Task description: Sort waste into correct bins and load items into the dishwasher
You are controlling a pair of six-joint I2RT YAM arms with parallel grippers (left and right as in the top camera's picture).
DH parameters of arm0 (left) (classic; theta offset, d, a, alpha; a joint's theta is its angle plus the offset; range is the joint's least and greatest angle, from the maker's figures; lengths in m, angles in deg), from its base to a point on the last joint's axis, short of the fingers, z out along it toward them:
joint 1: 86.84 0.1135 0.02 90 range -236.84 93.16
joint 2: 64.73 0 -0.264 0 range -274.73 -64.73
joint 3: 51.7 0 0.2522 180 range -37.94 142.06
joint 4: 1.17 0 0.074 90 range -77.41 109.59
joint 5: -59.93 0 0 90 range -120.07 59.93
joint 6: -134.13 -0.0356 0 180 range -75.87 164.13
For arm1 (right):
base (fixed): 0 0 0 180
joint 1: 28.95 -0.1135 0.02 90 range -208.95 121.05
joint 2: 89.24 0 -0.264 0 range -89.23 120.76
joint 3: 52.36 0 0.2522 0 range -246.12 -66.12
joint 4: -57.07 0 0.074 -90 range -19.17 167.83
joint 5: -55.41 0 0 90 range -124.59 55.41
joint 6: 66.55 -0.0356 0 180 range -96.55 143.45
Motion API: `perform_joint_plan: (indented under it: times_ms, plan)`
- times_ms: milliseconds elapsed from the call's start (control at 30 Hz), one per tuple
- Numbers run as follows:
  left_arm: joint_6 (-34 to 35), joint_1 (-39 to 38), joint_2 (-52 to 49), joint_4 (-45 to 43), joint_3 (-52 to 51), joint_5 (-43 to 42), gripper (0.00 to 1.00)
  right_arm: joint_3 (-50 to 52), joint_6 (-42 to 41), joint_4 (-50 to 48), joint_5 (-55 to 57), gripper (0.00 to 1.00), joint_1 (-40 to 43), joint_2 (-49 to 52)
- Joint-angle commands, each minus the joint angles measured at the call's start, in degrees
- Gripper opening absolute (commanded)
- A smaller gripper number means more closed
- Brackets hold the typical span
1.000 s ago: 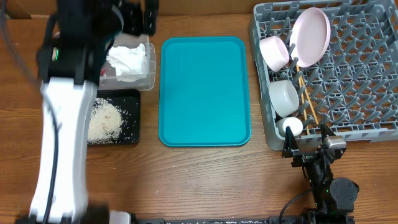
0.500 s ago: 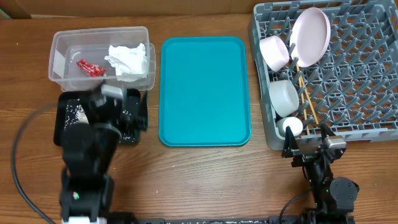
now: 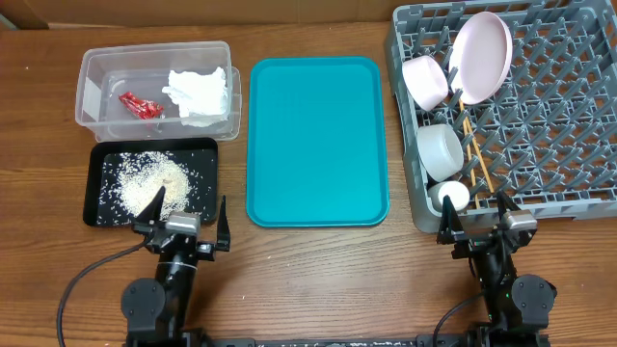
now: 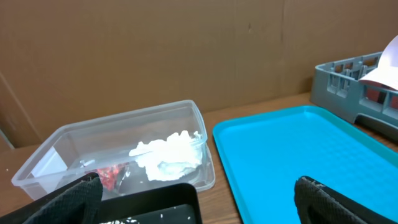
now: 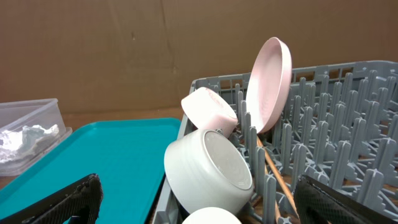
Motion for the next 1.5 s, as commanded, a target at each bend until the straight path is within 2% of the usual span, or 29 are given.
perform_joint_plan:
  times_ms: [0, 167, 267, 1467]
  plan:
    - [-0.9, 0.6, 3.4, -1.0, -4.1, -0.3, 1.00, 0.6, -0.3, -0.3, 0.7, 1.00, 0.0, -0.6]
    - [-0.9, 0.5, 5.2, -2.1, -7.6, -1.0, 1.00, 0.6, -0.3, -0.3, 0.7, 1.00, 0.0, -0.6]
    - [-0.9, 0.5, 6.4, 2.3, -7.6, -1.3, 1.00, 0.6, -0.3, -0.3, 0.7, 1.00, 0.0, -0.6]
    - [-0.4, 0.5, 7.1, 2.1, -7.6, -1.4, 1.00, 0.6, -0.3, -0.3, 0.7, 1.00, 0.0, -0.6]
